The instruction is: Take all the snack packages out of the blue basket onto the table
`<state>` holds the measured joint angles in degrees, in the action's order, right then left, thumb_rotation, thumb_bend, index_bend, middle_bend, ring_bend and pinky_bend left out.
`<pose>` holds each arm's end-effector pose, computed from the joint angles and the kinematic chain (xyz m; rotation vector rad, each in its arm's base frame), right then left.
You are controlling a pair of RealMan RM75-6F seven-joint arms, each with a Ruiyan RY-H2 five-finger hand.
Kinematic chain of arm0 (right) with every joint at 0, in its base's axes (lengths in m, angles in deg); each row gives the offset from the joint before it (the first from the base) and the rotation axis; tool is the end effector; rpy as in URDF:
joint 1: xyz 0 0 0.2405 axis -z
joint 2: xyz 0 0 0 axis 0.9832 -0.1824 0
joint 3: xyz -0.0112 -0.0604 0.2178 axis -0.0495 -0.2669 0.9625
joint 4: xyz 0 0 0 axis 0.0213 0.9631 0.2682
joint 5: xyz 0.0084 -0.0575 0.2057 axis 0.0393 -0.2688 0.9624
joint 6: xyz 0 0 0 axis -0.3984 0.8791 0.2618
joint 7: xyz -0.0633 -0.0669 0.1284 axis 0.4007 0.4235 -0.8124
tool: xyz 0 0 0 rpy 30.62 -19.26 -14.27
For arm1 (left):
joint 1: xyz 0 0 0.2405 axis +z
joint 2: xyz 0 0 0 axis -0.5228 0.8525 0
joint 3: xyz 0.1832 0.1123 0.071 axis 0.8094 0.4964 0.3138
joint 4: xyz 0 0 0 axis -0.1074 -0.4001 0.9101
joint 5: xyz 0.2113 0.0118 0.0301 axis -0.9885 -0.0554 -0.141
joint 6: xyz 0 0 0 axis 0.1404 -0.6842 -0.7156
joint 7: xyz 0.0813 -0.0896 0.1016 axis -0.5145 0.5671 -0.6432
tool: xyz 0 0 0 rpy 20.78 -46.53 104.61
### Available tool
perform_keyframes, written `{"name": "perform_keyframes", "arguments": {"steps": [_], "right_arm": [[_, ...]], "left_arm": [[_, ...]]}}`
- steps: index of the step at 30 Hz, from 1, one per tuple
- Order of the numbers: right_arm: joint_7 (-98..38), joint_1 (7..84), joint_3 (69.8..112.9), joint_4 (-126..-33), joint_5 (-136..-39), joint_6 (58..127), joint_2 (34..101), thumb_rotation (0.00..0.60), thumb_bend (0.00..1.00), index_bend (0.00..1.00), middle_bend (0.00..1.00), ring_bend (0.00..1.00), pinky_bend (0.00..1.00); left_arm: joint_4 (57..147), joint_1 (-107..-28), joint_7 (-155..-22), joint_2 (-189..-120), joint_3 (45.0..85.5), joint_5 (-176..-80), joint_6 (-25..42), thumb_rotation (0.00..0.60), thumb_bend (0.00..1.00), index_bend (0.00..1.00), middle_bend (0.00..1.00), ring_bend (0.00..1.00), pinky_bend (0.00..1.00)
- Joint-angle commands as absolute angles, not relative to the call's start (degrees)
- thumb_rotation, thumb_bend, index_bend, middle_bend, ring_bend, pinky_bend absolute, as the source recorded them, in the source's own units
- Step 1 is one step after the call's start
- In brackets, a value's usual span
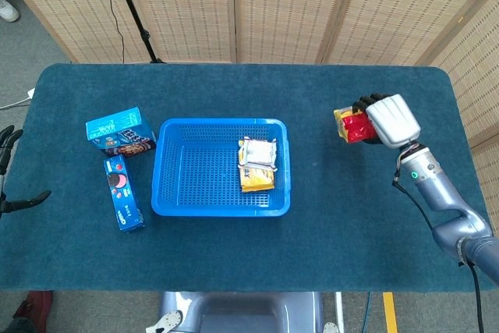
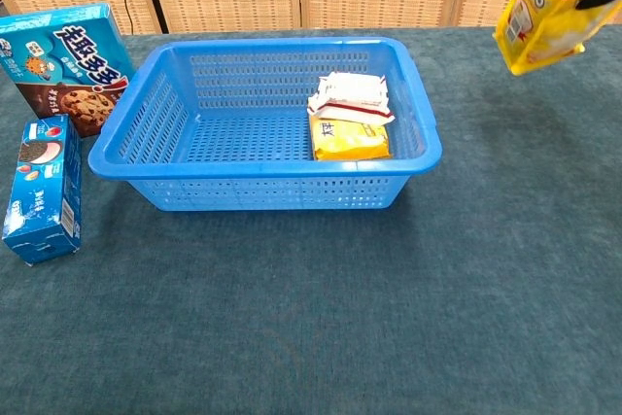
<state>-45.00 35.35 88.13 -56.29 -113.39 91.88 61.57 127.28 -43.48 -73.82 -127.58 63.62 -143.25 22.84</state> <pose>-0.2000 -0.4272 0.1343 1.7691 -0.4792 0.9971 -0.2659 0.2511 0.1871 -1.2407 -1.0469 -1.1115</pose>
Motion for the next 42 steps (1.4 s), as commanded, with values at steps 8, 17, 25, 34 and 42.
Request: {"name": "perform_keyframes", "arguments": {"steps": [8,17,25,34,42], "right_arm": [[-49.06,33.26,89.84,-77.66,-112.07,85.69,50.23,0.600,0.00,0.00,0.00,0.00,0.00],[-39.45,25.88,96.76,-93.65,-99.82,74.88,49.33,0.600,0.00,0.04,0.00,0.00,0.00],[-28.16,19.42,96.82,-92.64,-89.08,69.45,59.21,0.600,0.00,0.03,0.00,0.00,0.04],[-25.57,17.07,95.65,-84.68,-83.83,67.82,68.89,0.600,0.00,0.06,0.00,0.00,0.09],[-25.47,16.61,95.49,-78.67,-83.42,68.01,73.55,0.600,0.00,0.13,0.07,0.00,0.15]], "left_arm": [[127.58,-43.03,-73.36,-126.89,63.59,-142.82,22.91,0.600,0.04,0.00,0.00,0.00,0.00],[127.45,-43.07,-74.43,-127.48,63.34,-141.91,22.85,0.600,0.03,0.00,0.00,0.00,0.00],[126.68,-43.09,-74.18,-127.46,62.75,-140.45,22.38,0.600,0.04,0.00,0.00,0.00,0.00],[126.56,-42.87,-73.11,-127.08,62.66,-140.46,22.16,0.600,0.04,0.00,0.00,0.00,0.00],[125.81,-42.86,-72.16,-126.97,62.53,-139.77,21.33,0.600,0.03,0.00,0.00,0.00,0.00]]}}
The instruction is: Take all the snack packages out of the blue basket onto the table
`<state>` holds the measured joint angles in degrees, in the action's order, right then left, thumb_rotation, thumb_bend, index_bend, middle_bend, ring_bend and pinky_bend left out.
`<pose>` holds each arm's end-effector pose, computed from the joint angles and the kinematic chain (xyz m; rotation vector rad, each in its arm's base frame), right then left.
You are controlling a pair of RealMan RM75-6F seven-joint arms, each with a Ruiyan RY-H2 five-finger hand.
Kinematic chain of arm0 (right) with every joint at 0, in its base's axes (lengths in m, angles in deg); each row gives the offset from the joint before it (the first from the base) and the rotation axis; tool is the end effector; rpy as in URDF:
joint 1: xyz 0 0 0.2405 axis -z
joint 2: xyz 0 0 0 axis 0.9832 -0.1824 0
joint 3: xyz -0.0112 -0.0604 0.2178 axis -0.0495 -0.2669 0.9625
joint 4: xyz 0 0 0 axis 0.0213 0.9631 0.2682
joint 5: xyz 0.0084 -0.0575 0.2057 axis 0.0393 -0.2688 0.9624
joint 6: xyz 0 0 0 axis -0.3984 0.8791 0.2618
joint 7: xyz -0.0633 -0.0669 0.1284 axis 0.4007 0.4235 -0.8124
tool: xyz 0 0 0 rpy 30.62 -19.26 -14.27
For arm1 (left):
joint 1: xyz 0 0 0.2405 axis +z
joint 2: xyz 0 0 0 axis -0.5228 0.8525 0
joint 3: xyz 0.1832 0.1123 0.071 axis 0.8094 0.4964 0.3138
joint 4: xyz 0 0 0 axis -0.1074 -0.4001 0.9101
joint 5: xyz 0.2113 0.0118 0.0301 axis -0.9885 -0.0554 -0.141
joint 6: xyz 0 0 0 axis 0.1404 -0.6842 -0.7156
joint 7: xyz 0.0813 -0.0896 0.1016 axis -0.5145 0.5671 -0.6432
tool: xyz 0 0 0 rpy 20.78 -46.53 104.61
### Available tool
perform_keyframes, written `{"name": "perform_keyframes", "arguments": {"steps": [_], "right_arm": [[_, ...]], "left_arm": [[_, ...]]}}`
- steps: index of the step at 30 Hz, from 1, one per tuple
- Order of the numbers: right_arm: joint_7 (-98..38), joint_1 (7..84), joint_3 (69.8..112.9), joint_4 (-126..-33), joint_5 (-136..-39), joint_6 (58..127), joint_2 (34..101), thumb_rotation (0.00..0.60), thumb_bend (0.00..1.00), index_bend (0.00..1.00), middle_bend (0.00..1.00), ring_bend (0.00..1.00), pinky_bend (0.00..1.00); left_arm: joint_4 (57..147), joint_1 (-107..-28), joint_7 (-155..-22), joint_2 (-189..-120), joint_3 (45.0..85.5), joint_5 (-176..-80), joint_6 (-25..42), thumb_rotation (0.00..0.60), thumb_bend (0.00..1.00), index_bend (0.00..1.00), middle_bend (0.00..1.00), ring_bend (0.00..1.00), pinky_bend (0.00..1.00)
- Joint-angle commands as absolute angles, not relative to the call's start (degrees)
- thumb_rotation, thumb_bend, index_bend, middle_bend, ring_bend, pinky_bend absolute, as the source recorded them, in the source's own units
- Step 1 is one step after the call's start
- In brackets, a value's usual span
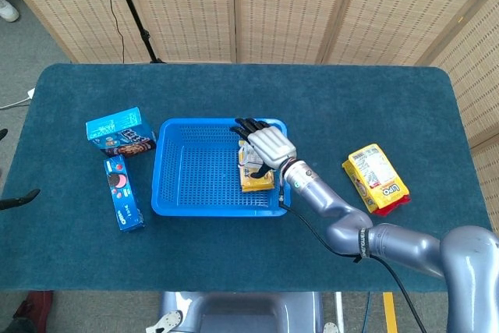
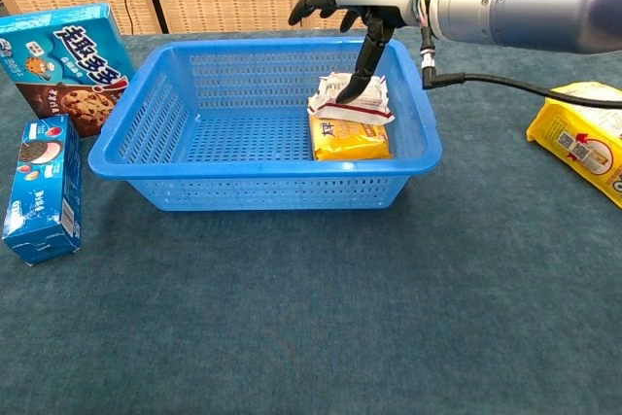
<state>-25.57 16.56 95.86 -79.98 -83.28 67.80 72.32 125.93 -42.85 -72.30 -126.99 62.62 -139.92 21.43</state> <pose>-0.0258 -0.4064 -0.0255 2.0204 -1.0387 1.0634 -0.2810 0.2522 0.1967 -1.1738 -1.0727 -1.0824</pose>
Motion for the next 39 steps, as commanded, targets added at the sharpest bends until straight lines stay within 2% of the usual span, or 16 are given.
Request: {"name": "perform_keyframes", "arguments": {"steps": [1,8,16,25,30,35,39], "right_arm": [[-25.42,16.77,95.33,-77.96,-83.80,68.49,74.23,0.600,0.00,0.14,0.09,0.01,0.17],[-25.62,16.82,95.25,-74.87,-85.02,69.02,77.47,0.600,0.00,0.21,0.15,0.05,0.21],[-25.74,16.60,95.42,-70.52,-85.52,68.45,80.07,0.600,0.00,0.24,0.18,0.09,0.25],[-28.88,17.03,95.24,-65.59,-86.15,64.98,81.60,0.600,0.00,0.26,0.23,0.16,0.30],[-29.95,17.32,95.09,-63.87,-87.83,65.33,82.80,0.600,0.00,0.30,0.31,0.25,0.38],[-29.79,18.00,94.69,-62.16,-91.02,69.17,84.65,0.600,0.01,0.41,0.47,0.41,0.52],[-29.78,18.83,94.11,-60.12,-94.40,73.69,86.35,0.600,0.10,0.49,0.55,0.50,0.60]], "left_arm": [[125.73,-42.88,-72.06,-126.97,62.47,-139.71,21.27,0.600,0.04,0.00,0.00,0.00,0.00],[125.52,-42.86,-71.85,-126.89,62.34,-139.73,21.24,0.600,0.03,0.00,0.00,0.00,0.00],[125.81,-42.80,-72.63,-127.17,62.44,-139.87,21.43,0.600,0.03,0.00,0.00,0.00,0.00],[125.74,-43.15,-73.62,-127.54,62.28,-139.24,20.88,0.600,0.03,0.00,0.00,0.00,0.00],[125.76,-43.17,-73.74,-127.59,62.25,-139.05,20.73,0.600,0.04,0.00,0.00,0.00,0.00],[125.73,-43.05,-73.53,-127.54,62.24,-139.13,20.84,0.600,0.04,0.00,0.00,0.00,0.00],[125.80,-42.93,-73.15,-127.42,62.31,-139.42,20.92,0.600,0.04,0.00,0.00,0.00,0.00]]}}
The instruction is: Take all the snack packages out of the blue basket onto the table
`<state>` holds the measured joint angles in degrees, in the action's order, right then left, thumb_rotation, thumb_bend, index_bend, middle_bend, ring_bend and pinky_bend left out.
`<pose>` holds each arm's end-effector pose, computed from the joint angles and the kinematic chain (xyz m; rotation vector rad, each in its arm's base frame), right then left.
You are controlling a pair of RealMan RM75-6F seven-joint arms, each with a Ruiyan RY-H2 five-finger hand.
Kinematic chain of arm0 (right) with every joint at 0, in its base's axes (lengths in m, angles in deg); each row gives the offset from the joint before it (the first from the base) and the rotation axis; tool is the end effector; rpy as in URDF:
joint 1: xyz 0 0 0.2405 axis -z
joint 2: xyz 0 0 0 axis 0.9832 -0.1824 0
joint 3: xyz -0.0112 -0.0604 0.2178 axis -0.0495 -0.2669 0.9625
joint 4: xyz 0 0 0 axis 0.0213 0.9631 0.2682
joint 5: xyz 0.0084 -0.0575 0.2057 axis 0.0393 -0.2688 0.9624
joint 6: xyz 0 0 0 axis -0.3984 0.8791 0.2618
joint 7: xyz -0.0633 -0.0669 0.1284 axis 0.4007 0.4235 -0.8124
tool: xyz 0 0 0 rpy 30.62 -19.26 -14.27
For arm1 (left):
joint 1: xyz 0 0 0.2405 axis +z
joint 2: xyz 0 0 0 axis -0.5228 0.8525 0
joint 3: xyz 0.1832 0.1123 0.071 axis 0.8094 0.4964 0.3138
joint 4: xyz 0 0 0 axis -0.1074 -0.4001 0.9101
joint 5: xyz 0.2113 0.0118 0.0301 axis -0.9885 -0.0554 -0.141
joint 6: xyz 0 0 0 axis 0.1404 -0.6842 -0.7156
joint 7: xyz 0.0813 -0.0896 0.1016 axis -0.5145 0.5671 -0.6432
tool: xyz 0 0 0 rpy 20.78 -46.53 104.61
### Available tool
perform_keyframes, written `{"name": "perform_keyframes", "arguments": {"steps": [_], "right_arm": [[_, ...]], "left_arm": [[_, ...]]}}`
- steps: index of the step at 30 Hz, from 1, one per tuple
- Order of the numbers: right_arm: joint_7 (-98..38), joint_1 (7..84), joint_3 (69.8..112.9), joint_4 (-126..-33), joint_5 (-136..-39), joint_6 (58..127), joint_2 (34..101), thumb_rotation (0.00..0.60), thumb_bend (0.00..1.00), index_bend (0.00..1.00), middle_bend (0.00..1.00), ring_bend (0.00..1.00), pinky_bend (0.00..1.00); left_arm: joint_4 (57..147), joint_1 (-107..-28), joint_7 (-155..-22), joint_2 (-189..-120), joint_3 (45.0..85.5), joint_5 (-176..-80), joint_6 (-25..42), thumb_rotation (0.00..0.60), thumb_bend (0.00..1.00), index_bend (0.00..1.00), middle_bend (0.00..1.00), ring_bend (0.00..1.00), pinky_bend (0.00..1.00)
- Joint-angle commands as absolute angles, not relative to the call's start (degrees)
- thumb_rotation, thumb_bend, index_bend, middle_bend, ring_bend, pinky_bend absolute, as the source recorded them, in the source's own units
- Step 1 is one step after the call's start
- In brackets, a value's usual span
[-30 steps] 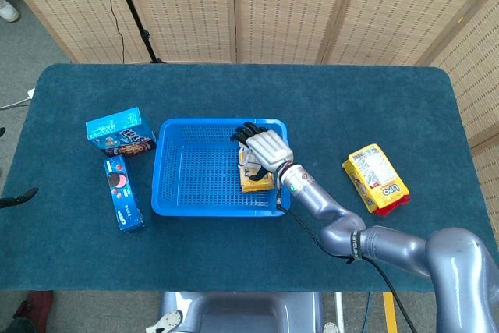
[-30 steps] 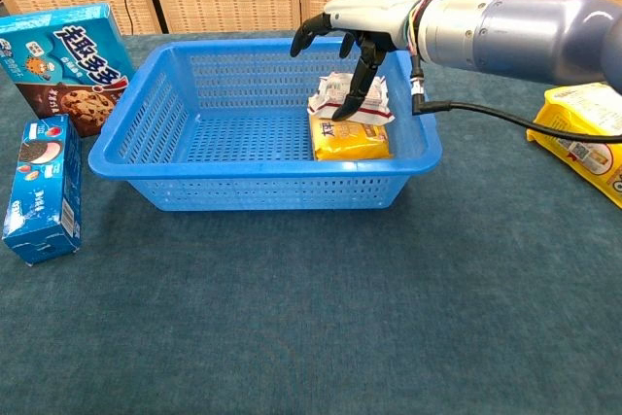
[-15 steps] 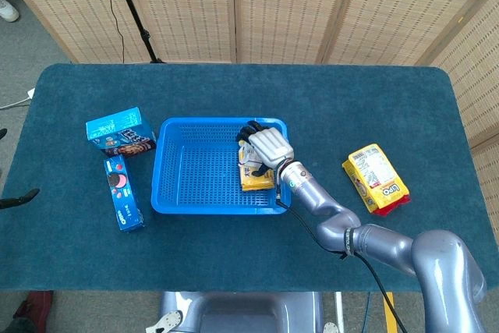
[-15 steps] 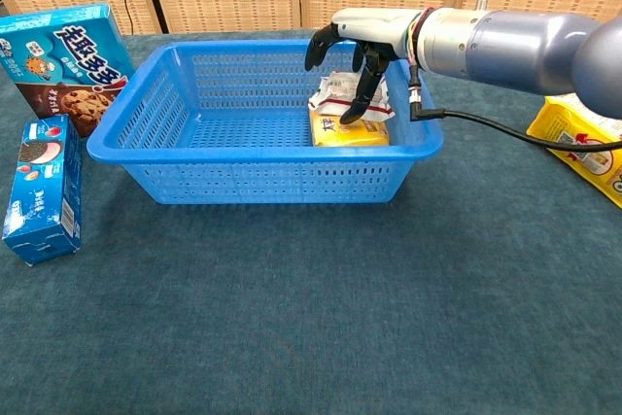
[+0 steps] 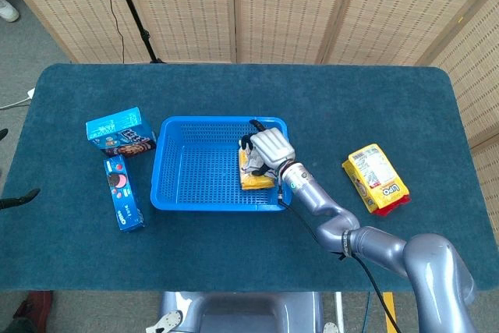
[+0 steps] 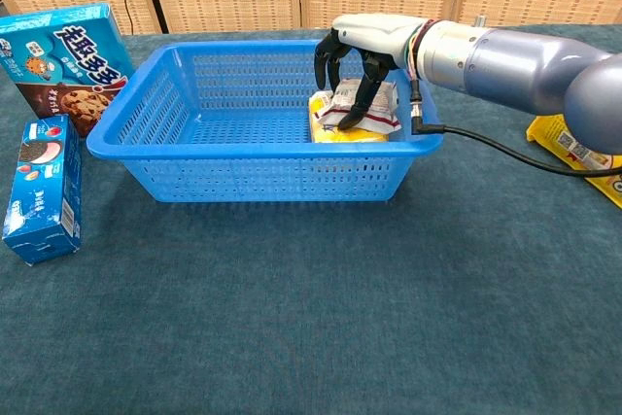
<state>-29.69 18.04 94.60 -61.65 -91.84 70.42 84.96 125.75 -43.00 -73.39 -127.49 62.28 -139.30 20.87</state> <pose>-0.0529 -0.4195 -0.0617 1.9752 -0.9449 1.0437 -0.2818 0.2540 0.1946 -1.1727 -1.0718 -1.0686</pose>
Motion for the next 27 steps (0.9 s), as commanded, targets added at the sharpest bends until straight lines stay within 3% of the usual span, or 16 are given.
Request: {"name": "perform_keyframes", "arguments": {"steps": [1,7,15,22,24,26,27], "right_arm": [[-30.45,19.27,93.95,-60.07,-95.56,75.17,86.49,0.600,0.13,0.50,0.56,0.51,0.61],[-32.55,20.86,93.35,-63.65,-100.75,80.91,83.68,0.600,0.17,0.51,0.57,0.52,0.61],[-31.46,22.73,96.08,-71.87,-104.13,87.79,74.97,0.600,0.20,0.52,0.58,0.52,0.61],[-31.61,25.34,96.95,-66.44,-99.49,84.47,69.88,0.600,0.20,0.51,0.57,0.52,0.59],[-33.63,25.73,95.43,-65.70,-99.56,81.04,68.57,0.600,0.16,0.41,0.46,0.40,0.41],[-38.95,26.29,93.31,-68.53,-98.71,73.50,64.94,0.600,0.04,0.17,0.17,0.11,0.10],[-41.14,26.34,93.13,-70.71,-98.68,71.56,63.25,0.600,0.01,0.10,0.09,0.05,0.04]], "left_arm": [[125.77,-42.87,-72.91,-127.34,62.33,-139.53,20.94,0.600,0.04,0.00,0.00,0.00,0.00],[125.66,-42.86,-72.44,-127.20,62.36,-139.76,20.79,0.600,0.04,0.00,0.00,0.00,0.00],[126.01,-42.74,-72.47,-127.13,62.75,-140.67,21.02,0.600,0.04,0.00,0.00,0.00,0.00],[126.34,-42.67,-72.56,-127.07,62.94,-141.09,21.15,0.600,0.04,0.00,0.00,0.00,0.00],[126.51,-42.68,-72.64,-127.05,62.98,-141.28,21.22,0.600,0.04,0.00,0.00,0.00,0.00],[126.68,-42.75,-72.95,-127.10,63.06,-141.58,21.29,0.600,0.04,0.00,0.00,0.00,0.00],[126.74,-42.81,-73.10,-127.13,63.10,-141.64,21.25,0.600,0.04,0.00,0.00,0.00,0.00]]}}
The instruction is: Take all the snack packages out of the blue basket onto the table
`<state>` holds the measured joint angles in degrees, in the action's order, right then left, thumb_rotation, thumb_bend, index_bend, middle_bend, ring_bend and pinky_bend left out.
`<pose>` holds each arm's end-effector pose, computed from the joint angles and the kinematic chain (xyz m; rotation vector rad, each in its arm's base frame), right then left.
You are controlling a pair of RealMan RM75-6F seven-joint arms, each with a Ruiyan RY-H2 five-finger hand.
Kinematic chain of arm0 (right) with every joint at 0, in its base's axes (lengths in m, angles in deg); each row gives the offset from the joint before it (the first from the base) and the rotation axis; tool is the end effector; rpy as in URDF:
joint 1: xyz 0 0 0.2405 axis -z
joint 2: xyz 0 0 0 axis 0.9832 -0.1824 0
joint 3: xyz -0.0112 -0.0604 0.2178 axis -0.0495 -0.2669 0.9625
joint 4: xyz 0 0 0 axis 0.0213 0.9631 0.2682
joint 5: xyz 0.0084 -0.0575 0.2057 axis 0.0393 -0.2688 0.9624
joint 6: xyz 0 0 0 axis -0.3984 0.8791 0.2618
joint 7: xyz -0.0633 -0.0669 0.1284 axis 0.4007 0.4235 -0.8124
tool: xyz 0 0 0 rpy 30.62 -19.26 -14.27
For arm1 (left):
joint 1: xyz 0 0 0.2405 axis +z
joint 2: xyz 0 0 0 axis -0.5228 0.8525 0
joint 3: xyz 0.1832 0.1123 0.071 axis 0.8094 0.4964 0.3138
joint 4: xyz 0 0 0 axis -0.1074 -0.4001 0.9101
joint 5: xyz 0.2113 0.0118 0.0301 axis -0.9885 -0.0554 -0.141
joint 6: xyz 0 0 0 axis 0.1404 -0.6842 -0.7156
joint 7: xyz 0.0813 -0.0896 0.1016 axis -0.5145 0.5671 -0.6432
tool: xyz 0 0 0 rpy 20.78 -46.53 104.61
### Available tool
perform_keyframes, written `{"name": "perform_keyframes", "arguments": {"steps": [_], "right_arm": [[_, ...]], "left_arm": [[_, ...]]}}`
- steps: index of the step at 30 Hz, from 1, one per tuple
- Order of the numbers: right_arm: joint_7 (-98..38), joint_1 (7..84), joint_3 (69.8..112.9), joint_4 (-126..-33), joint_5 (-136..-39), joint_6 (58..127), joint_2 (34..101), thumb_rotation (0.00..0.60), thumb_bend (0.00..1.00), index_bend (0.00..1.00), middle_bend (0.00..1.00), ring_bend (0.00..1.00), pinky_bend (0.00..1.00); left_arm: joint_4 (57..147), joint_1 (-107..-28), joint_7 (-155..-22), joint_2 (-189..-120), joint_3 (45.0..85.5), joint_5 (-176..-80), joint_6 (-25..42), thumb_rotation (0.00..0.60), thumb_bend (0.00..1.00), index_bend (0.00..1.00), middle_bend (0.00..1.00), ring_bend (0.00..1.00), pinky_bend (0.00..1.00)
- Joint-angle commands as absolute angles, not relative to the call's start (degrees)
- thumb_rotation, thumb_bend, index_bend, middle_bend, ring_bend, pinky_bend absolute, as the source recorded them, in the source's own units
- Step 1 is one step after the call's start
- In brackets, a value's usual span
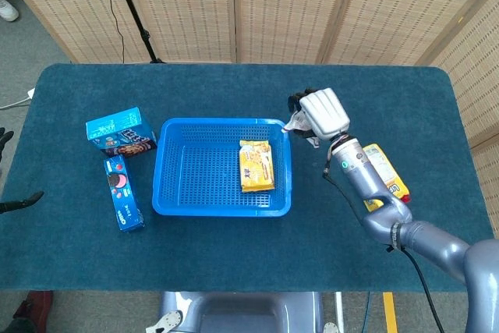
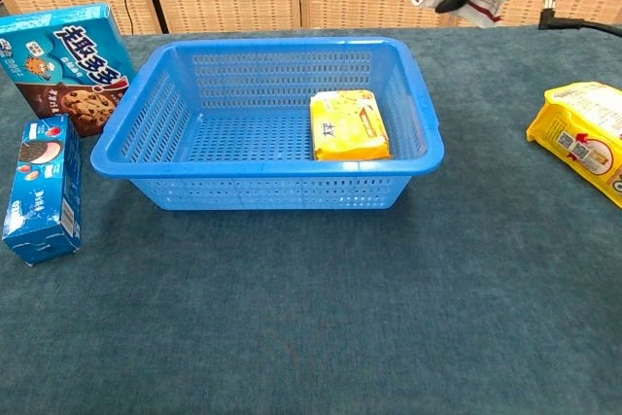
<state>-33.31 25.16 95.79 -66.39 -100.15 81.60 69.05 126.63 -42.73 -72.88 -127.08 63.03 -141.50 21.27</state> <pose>-0.0961 -0.4482 0.0622 1.7735 -0.6717 1.1393 -0.2764 0.2501 0.1911 -1.2069 -1.0756 -1.0823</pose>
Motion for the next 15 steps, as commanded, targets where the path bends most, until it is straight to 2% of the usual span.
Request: {"name": "perform_keyframes", "arguments": {"steps": [1,4,9,15], "right_arm": [[-43.33,26.48,92.99,-73.24,-99.45,70.69,61.46,0.600,0.00,0.04,0.01,0.00,0.01],[-45.69,26.85,92.70,-78.22,-103.03,72.33,58.49,0.600,0.00,0.00,0.00,0.00,0.00],[-49.03,26.48,93.23,-85.99,-108.12,75.83,56.21,0.600,0.00,0.00,0.00,0.00,0.00],[-45.58,24.49,93.59,-86.19,-111.57,78.89,60.97,0.600,0.00,0.03,0.00,0.00,0.04]], "left_arm": [[126.80,-42.89,-73.35,-127.20,63.13,-141.63,21.17,0.600,0.04,0.00,0.00,0.00,0.00],[126.96,-43.07,-73.89,-127.37,63.17,-141.56,20.97,0.600,0.04,0.00,0.00,0.00,0.00],[127.19,-43.28,-74.38,-127.51,63.17,-141.64,20.93,0.600,0.04,0.00,0.00,0.00,0.00],[127.18,-43.30,-74.48,-127.62,63.29,-141.70,20.92,0.600,0.04,0.00,0.00,0.00,0.00]]}}
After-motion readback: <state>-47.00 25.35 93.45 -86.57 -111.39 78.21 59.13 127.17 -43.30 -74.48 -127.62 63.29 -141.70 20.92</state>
